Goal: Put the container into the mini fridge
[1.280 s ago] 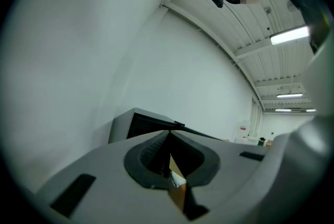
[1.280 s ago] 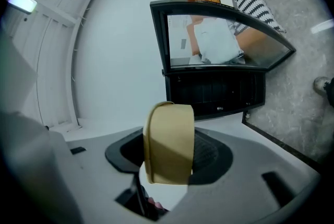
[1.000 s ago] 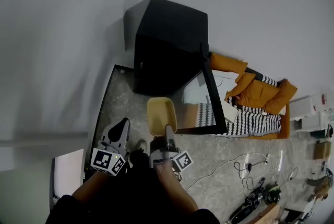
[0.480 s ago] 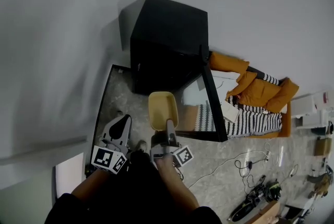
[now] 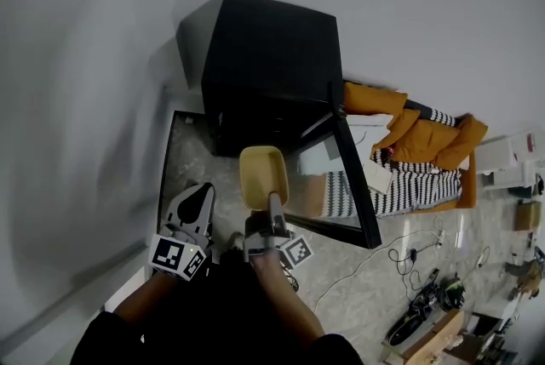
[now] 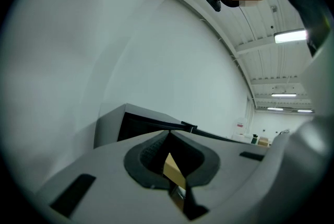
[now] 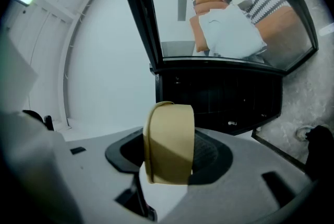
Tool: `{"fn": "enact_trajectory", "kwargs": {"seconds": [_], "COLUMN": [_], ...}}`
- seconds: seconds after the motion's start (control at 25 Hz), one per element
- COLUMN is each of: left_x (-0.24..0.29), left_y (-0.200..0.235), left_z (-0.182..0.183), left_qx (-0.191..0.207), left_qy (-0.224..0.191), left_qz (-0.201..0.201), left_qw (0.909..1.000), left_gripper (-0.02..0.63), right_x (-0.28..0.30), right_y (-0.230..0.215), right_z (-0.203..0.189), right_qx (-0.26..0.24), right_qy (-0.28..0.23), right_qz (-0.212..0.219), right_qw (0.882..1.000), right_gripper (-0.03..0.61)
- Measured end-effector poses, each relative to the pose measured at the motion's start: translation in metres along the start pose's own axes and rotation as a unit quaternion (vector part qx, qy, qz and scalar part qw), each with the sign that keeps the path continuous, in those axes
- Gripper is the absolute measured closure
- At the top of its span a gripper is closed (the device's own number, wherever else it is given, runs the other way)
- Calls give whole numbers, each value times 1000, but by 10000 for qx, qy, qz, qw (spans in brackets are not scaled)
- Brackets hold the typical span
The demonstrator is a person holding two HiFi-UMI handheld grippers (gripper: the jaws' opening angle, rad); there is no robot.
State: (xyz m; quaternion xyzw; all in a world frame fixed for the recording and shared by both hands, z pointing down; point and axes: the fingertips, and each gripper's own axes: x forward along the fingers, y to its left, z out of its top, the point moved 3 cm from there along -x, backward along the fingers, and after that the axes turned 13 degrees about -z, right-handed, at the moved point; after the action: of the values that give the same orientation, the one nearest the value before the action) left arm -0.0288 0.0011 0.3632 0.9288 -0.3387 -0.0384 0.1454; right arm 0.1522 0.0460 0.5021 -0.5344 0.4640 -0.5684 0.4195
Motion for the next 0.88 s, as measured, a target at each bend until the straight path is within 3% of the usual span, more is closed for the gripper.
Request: {"fn": "enact_trajectory", "kwargs": {"seconds": [0.36,0.88], "left_x": [31,70], "left_y": [45,85], "left_z": [-6,-41], "left_qx": [-28,-15], "left_qy": [85,-178], "left_qz": [-210,-206], "left_qw": [9997,9996], "left_gripper": [607,607], "right_x": [60,147], "right_y": [-35,-104], "right_z": [1,18], "right_qx": [-124,-85], "right_qy": [-130,-284], "right_qz": [-241,-122], "right_qw": [9995,9995], "right_gripper": [379,379]}}
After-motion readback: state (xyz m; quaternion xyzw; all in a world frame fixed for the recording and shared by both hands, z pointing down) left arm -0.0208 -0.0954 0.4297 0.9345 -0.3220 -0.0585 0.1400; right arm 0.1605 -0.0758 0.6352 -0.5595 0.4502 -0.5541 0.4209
